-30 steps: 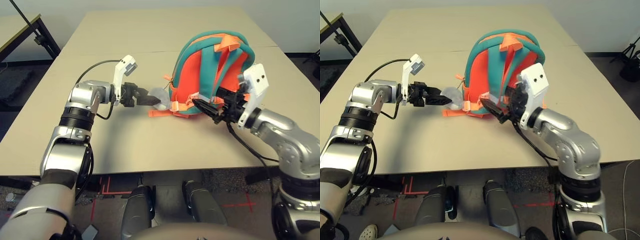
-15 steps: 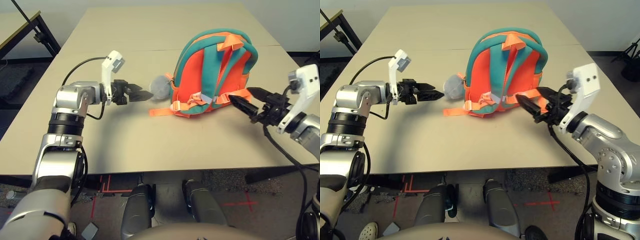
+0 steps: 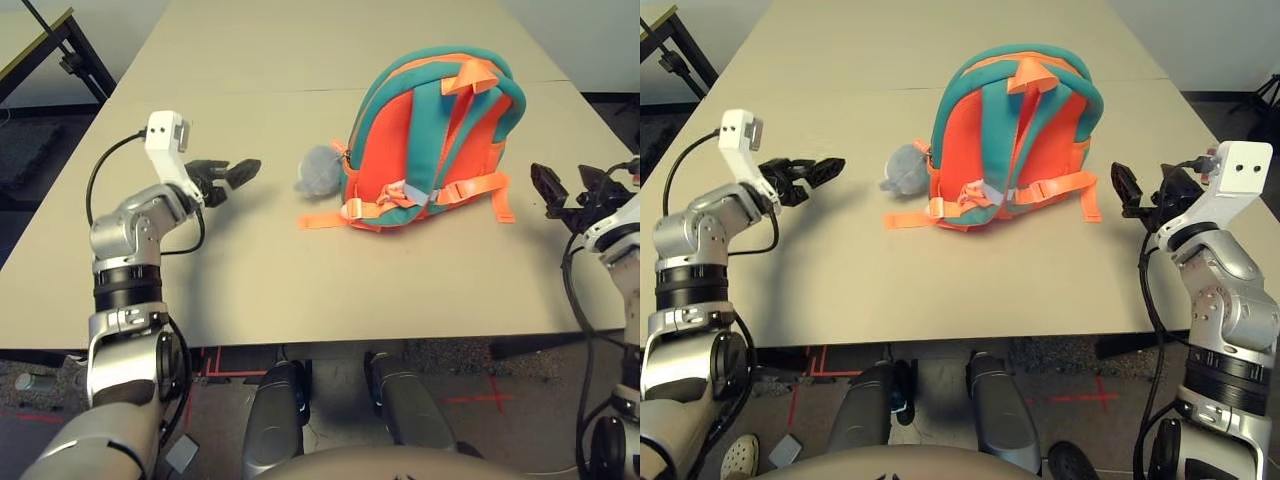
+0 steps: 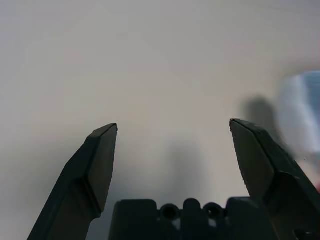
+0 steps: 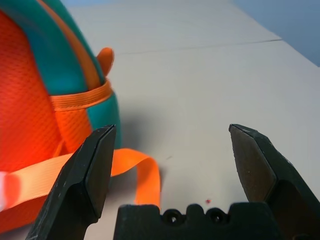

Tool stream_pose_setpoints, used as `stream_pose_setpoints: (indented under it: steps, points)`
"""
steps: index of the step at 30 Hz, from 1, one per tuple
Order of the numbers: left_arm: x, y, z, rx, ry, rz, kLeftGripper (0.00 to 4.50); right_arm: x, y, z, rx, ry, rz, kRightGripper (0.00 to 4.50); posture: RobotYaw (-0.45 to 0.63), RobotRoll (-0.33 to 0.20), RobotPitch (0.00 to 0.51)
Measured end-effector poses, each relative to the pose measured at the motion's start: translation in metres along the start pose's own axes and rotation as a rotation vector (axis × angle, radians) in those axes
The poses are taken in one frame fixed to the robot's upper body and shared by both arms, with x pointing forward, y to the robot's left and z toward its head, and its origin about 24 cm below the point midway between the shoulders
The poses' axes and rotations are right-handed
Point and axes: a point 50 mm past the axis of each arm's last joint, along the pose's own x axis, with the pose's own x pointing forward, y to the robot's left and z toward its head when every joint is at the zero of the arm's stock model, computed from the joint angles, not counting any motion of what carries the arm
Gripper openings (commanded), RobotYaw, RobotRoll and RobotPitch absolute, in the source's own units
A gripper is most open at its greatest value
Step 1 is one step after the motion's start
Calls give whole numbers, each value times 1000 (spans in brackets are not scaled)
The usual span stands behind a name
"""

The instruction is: Put the pencil case into the backpack and zip it.

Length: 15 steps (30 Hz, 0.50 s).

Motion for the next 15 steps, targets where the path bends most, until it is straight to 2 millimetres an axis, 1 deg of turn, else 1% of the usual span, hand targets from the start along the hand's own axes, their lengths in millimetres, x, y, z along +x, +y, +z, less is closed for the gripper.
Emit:
stream_pose_setpoints:
  steps: [4,9,15]
  points:
    - [-9,12,-3,30,-60,108,4500,0,-4,-8,-5,-8,-28,4466,-181,0,221]
    - [-17,24,8,79,-154,217,4500,5,-4,-10,-10,-27,-44,4466,-167,0,230]
    - [-23,42,12,114,-189,317,4500,15,1,-12,-23,-30,-28,4466,-154,0,230]
